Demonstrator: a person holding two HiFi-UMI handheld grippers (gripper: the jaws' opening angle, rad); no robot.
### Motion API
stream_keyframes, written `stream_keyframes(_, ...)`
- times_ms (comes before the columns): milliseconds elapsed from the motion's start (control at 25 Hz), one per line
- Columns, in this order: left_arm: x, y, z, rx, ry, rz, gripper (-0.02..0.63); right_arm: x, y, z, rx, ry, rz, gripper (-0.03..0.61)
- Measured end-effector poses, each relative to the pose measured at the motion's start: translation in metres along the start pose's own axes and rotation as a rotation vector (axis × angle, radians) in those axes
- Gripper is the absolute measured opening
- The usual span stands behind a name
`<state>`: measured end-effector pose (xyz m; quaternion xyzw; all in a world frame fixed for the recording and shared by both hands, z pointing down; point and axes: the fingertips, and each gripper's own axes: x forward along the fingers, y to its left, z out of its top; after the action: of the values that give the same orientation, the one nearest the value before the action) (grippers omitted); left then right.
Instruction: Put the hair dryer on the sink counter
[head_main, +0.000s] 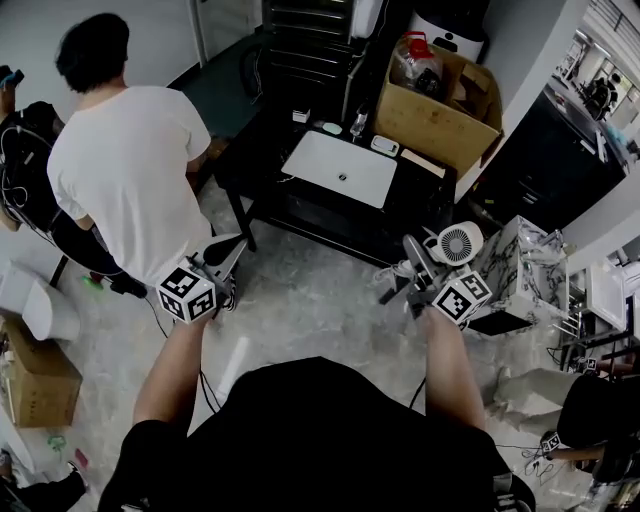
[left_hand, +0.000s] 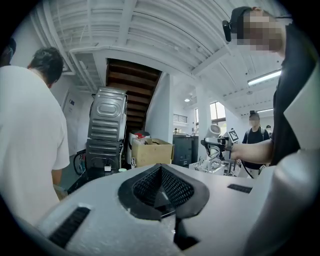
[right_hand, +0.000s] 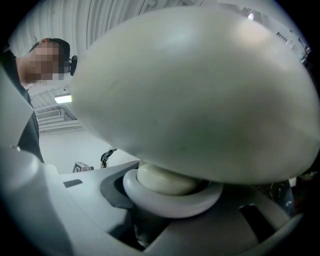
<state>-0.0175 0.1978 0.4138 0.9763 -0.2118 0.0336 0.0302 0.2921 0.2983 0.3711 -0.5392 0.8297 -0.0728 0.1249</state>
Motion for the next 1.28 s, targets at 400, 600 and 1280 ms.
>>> stream_keyframes(400,0.0,-0.016,-0.003,0.006,0.0,0.015,0.014,-0.01,-0.006,0.002,0.011,-0.003,0.028,0.149)
stream_keyframes(600,-0.01,0.0,-0.005,-0.007,-0.006,0.051,0.014,-0.005,-0.004,0.003,0.008,0.008,0.034,0.149)
stream_keyframes(1280,0.024,0.1,-0.017,-0.018,-0.01,0.025,0.014,0.082,-0.028,-0.01,-0.017,0.038,-0.004,0.149)
